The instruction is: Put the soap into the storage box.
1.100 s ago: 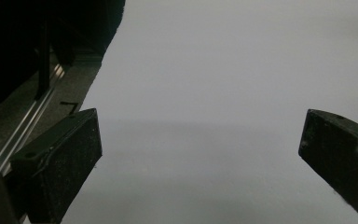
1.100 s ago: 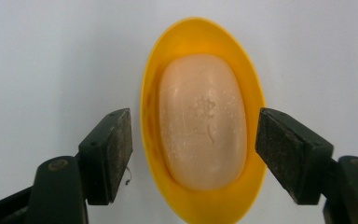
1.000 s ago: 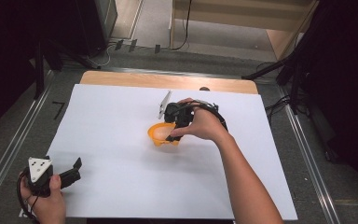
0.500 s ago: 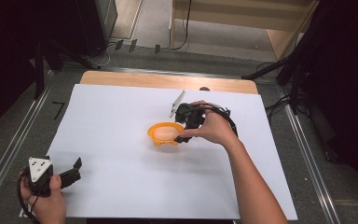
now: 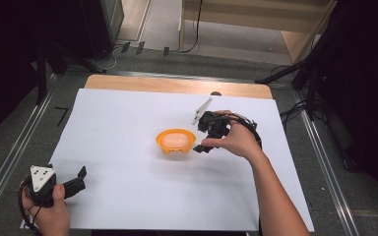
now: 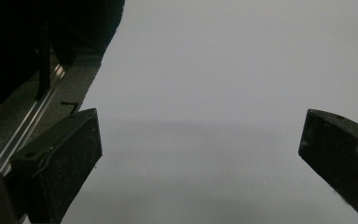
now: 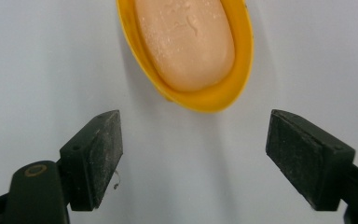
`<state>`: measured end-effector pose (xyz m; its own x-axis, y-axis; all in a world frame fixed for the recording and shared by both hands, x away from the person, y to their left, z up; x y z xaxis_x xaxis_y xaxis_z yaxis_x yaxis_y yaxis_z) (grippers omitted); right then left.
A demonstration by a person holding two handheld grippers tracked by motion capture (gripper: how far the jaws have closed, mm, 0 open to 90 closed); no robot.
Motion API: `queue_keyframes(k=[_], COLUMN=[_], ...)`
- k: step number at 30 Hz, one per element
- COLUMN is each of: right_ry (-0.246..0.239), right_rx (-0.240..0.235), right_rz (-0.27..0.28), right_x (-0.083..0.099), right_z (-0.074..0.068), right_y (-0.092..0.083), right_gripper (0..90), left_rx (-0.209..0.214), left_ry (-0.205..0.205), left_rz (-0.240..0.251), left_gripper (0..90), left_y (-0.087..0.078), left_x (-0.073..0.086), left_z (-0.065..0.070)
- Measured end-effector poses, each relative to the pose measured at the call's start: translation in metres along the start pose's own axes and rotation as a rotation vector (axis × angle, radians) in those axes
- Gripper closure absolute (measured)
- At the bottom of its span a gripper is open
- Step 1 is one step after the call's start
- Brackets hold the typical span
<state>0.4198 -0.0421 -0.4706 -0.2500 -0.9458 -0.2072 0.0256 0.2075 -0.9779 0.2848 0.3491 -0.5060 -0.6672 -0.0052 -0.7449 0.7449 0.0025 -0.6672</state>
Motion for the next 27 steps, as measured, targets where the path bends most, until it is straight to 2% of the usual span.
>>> queue_keyframes(k=[6,11,17,22,23,27], right_ry=[0.035,0.065,0.101,0.138,0.161,0.175], right_rx=[-0.008,0.008,0.006,0.021,0.015,0.022], right_rz=[0.008,0.015,0.028,0.023,0.026,0.029], right_x=[0.012,0.024,0.035,0.046,0.049,0.055], right_z=[0.0,0.004,0.004,0.006,0.005,0.006], right_y=[-0.001,0.001,0.003,0.006,0.007,0.009], right_gripper=[19.3,18.8,18.5,18.2,18.2,18.0], left_rx=[0.0,0.0,-0.001,-0.002,-0.002,-0.001], left_ry=[0.001,0.0,0.001,0.004,0.004,0.004], left_rz=[0.001,0.0,0.0,-0.002,-0.002,-0.001], left_gripper=[0.0,0.0,0.0,0.0,0.0,0.0], left_y=[0.0,0.0,0.0,0.0,0.0,0.0], left_x=[0.0,0.0,0.0,0.0,0.0,0.0], left_z=[0.0,0.0,0.0,0.0,0.0,0.0])
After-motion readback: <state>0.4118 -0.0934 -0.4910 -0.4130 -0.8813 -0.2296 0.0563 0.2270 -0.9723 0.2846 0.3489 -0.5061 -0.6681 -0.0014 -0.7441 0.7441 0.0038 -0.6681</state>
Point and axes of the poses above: each handheld gripper's, and its own axes: y roughly forward along the jaws, x roughly out of its underside, z roughly to its right, the point moved 9 cm from there along y, roughly forward along the jaws, and after that the axes turned 14 degrees about -z, right-handed, at the moved point
